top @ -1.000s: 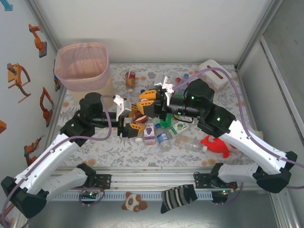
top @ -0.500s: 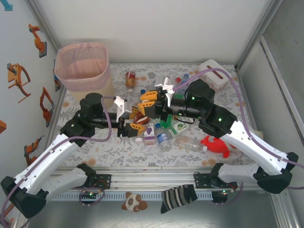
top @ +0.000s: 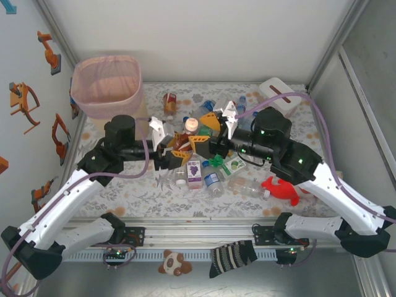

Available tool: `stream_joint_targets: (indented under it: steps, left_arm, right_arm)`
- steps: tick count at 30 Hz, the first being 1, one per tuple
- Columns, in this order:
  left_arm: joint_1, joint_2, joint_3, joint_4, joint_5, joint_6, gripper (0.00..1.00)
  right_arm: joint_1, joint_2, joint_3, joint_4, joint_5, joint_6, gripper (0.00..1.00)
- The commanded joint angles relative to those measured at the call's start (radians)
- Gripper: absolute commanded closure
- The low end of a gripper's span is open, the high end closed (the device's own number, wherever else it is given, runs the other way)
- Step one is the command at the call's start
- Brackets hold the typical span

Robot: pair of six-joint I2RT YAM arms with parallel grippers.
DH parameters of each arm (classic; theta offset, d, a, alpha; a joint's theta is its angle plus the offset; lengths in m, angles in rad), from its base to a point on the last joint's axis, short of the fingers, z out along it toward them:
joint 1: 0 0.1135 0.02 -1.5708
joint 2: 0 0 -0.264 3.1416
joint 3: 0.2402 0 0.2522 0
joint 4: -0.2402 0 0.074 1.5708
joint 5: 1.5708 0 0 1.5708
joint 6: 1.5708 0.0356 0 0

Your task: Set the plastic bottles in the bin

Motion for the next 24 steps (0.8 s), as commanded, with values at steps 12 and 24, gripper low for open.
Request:
stream_joint_targets:
  steps: [12,24]
  left_arm:
    - [0.335,0.223,0.337,-0.122,-0.361,-0.167,0.54]
    - [0.580,0.565,0.742,-0.269,-0.479,-0.245,0.58]
  right_arm:
    - [0.006,-0.075,0.040,-0.184,0.303,0.010,0.29]
    - [0.006,-0.091,0.022,-0.196,0.306,0.024,0.29]
